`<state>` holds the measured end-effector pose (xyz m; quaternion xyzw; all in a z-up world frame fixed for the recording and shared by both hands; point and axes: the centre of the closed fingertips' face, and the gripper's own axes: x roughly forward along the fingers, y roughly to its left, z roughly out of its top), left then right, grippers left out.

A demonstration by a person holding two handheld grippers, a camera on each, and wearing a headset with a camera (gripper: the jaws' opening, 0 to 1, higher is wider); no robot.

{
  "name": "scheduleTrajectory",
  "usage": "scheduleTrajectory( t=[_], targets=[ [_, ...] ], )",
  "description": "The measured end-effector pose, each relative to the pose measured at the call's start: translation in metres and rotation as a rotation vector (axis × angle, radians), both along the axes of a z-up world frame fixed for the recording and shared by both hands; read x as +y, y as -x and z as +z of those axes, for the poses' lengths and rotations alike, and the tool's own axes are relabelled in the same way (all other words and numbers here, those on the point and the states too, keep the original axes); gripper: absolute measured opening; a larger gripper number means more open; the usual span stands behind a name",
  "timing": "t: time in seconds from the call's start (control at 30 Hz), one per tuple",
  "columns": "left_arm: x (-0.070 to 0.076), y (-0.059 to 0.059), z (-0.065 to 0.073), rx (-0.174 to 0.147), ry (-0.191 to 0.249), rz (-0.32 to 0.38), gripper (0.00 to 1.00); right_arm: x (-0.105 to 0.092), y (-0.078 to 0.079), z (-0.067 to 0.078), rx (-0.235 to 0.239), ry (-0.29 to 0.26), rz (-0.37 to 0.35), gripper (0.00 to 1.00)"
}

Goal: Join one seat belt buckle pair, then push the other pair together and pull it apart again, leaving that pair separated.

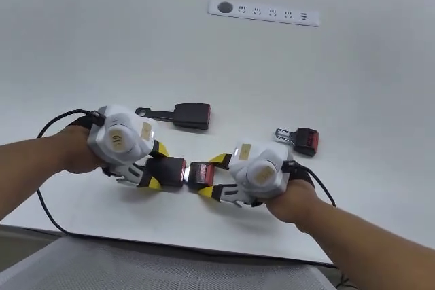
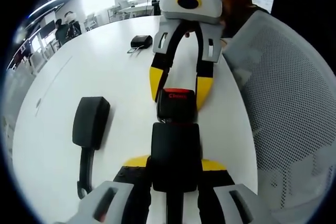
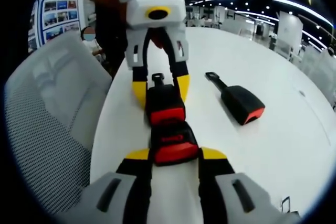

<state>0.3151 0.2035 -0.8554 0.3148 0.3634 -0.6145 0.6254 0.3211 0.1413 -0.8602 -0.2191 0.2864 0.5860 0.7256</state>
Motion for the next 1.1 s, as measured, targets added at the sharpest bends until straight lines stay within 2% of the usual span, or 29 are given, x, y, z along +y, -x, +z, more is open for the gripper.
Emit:
scheduleTrajectory(
  t=[0.1,0.17,0.23,0.33,0.5,1.1],
  targets=[
    [-0.0007,0.0002,0.0005,-0.003,0.012,-0.010,0.34,-0.0003,0.0006,0.0002,-0.010,-0.017,-0.004,0.33],
    [-0.0011,0.0004,0.0010,-0.001,0.040,0.002,0.34,-0.0006,0.0005,0.0006,-0.017,-0.024,-0.005,0.33],
    [-0.0016,0.0001,0.0014,0.000,0.050,0.008,0.34,-0.0008,0.0002,0.0007,-0.017,-0.032,-0.007,0.33],
    [0.0005,-0.0027,0.0004,0.000,0.053,0.004,0.34,-0.0008,-0.0009,0.0022,0.013,-0.067,-0.031,0.33],
    [0.0003,-0.0025,0.0009,0.003,0.077,0.011,0.34,-0.0006,0.0001,0.0020,-0.004,-0.068,-0.025,0.33],
    [-0.0009,-0.0016,0.0013,0.010,0.090,0.004,0.34,-0.0019,0.0010,0.0017,-0.010,-0.067,-0.026,0.32]
  ],
)
